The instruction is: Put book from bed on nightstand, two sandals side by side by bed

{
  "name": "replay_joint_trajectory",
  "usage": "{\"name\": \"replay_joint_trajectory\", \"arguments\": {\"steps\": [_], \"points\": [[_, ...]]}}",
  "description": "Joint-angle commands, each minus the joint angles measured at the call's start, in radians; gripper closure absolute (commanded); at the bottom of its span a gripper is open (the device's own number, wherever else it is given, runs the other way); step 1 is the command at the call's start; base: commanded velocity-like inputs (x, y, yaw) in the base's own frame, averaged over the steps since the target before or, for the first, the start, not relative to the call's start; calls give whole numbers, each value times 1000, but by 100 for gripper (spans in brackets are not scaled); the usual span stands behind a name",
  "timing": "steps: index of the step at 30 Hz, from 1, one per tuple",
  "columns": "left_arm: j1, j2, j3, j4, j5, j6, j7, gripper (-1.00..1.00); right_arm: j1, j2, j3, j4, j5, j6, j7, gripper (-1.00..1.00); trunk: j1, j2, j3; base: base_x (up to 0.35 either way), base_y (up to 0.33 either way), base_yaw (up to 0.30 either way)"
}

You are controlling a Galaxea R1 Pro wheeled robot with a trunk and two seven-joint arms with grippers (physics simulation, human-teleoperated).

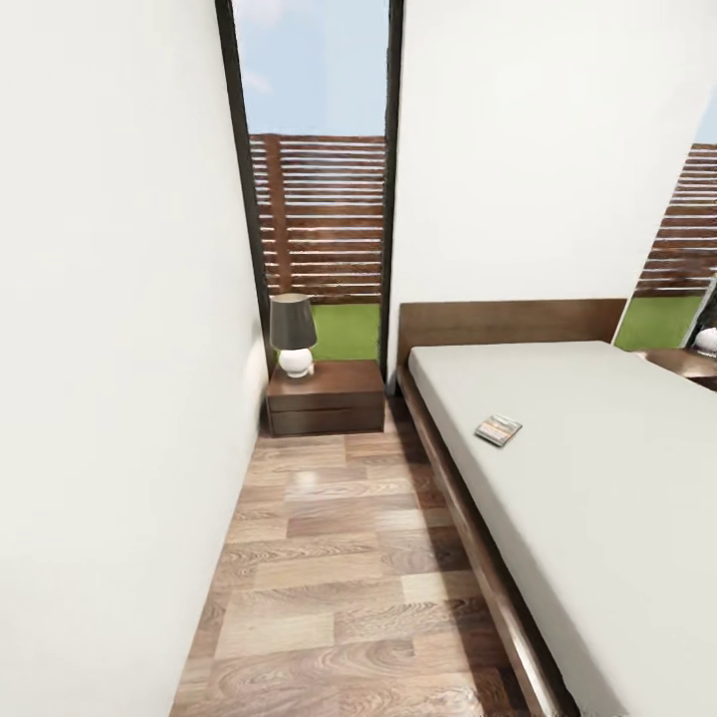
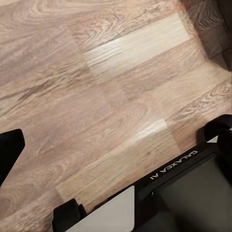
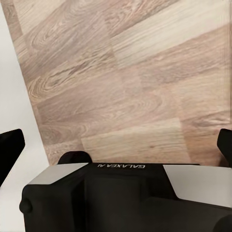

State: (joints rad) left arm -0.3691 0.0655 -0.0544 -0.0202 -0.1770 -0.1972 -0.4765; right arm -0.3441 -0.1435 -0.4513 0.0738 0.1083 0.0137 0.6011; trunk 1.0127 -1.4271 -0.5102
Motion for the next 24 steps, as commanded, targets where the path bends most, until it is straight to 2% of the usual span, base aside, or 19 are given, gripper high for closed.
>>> {"name": "replay_joint_trajectory", "arguments": {"steps": [1,6,16,24], "points": [[-1,0,-5,0,-6,-8,1,-100,-1,-1,-9,2,10,2,2,-100,0,-1,-1,14,1,-53],[-1,-1,-5,0,-6,-8,1,-100,-1,-1,-9,1,10,2,2,-100,0,-1,-1,146,34,-15],[-1,0,-4,0,-6,-8,1,-100,-1,-1,-9,2,10,2,2,-100,0,-1,-1,257,80,-1],[-1,1,-4,0,-6,-8,1,-100,-1,9,-9,0,11,2,3,-100,0,-1,-1,271,82,0]]}}
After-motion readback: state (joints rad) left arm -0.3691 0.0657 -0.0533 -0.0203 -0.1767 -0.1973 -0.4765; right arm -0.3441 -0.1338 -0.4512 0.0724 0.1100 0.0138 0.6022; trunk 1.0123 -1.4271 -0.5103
